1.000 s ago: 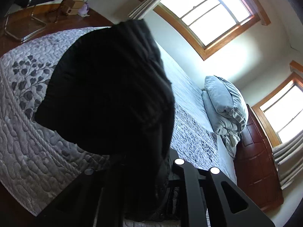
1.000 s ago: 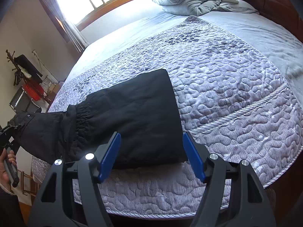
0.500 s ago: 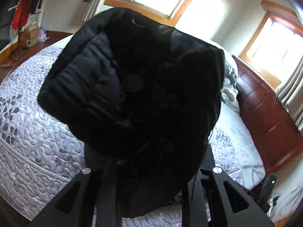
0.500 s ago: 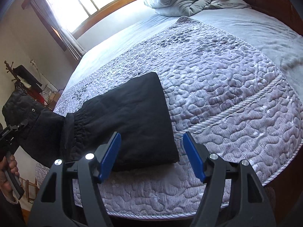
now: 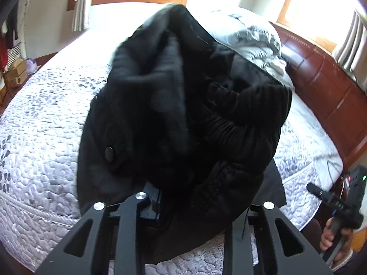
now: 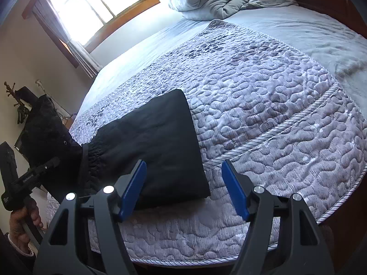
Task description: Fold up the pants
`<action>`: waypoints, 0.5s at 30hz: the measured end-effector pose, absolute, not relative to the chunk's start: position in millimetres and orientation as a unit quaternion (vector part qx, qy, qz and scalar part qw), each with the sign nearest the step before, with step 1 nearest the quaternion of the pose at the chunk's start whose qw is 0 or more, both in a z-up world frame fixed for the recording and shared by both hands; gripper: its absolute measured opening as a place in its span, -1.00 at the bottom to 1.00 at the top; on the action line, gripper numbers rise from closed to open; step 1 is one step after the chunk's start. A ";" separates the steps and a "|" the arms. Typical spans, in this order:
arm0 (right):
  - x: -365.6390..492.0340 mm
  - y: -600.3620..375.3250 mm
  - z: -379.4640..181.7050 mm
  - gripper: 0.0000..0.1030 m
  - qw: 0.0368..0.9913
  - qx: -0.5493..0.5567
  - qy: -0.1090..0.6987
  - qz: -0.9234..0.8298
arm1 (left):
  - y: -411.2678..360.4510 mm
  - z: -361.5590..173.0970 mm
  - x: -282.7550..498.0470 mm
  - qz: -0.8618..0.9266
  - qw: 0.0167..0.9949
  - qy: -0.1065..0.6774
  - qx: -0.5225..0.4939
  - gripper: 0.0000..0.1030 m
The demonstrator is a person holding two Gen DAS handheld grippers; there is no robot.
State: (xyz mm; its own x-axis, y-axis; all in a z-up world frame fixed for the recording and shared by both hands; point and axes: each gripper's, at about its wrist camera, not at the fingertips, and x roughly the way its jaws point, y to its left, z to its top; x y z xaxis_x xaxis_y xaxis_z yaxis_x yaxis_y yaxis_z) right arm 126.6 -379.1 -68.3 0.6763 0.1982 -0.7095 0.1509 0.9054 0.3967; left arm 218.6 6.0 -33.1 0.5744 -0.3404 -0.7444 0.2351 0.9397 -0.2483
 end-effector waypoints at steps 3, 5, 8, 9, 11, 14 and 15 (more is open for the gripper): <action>126.8 -380.3 -67.4 0.35 0.890 0.219 0.401 0.011 | -6.4 -42.0 225.3 -0.170 0.877 0.449 -0.039 -0.39; 126.6 -380.1 -66.5 0.35 0.890 0.219 0.400 0.012 | -19.9 -53.0 222.4 -0.175 0.870 0.460 -0.021 -0.33; 126.4 -378.8 -65.7 0.36 0.890 0.216 0.400 0.013 | -44.6 -63.2 219.1 -0.182 0.861 0.475 0.000 -0.21; 126.6 -378.4 -65.9 0.37 0.890 0.216 0.401 0.013 | -48.7 -68.1 219.1 -0.184 0.858 0.479 0.010 -0.14; 127.2 -377.6 -66.1 0.38 0.890 0.216 0.402 0.014 | -61.8 -78.4 214.2 -0.191 0.853 0.484 0.031 0.00; 128.8 -375.0 -66.0 0.40 0.888 0.216 0.405 0.015 | -72.4 -83.8 214.8 -0.207 0.843 0.494 0.056 0.40; 129.7 -373.5 -65.2 0.41 0.888 0.216 0.405 0.017 | -75.1 -84.2 213.8 -0.212 0.840 0.495 0.059 0.54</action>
